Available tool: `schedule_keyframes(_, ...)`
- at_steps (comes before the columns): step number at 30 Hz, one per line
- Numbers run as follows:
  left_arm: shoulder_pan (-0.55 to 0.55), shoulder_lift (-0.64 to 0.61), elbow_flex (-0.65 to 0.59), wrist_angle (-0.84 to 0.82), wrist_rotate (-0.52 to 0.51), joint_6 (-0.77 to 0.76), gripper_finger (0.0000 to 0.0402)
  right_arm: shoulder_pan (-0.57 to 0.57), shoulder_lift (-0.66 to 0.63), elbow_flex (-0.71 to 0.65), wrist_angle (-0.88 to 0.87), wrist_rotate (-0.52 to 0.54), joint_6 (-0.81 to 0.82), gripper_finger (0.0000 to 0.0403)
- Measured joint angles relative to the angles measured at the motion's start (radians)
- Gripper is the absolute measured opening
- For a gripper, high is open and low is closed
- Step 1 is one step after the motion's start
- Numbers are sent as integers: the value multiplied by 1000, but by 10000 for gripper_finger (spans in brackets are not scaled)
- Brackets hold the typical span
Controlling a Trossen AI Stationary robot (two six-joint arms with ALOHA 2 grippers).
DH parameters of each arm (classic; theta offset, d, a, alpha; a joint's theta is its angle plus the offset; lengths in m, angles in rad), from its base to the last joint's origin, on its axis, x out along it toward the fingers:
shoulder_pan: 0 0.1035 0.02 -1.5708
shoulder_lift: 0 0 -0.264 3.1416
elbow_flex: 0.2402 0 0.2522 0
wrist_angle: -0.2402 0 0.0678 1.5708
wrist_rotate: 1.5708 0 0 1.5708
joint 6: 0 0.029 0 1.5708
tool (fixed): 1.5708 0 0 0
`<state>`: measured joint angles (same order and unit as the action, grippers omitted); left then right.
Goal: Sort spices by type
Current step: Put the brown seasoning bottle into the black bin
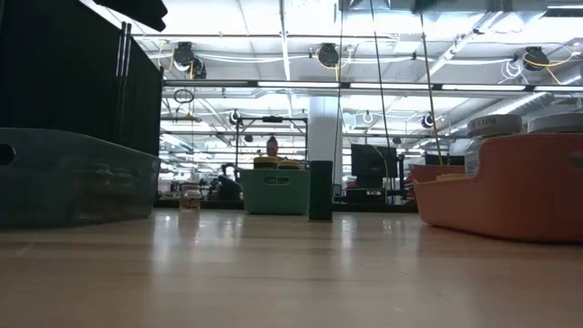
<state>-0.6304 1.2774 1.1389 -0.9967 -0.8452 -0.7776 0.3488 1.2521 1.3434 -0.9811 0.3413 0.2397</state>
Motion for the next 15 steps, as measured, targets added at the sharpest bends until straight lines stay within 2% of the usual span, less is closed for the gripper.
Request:
schedule_keyframes(8,0,0,0,16,-1,0,274,0,-66,-17,279,24,-228,224)
schedule_keyframes(15,0,13,0,22,-2,0,274,0,-81,-198,502,20,-307,211)
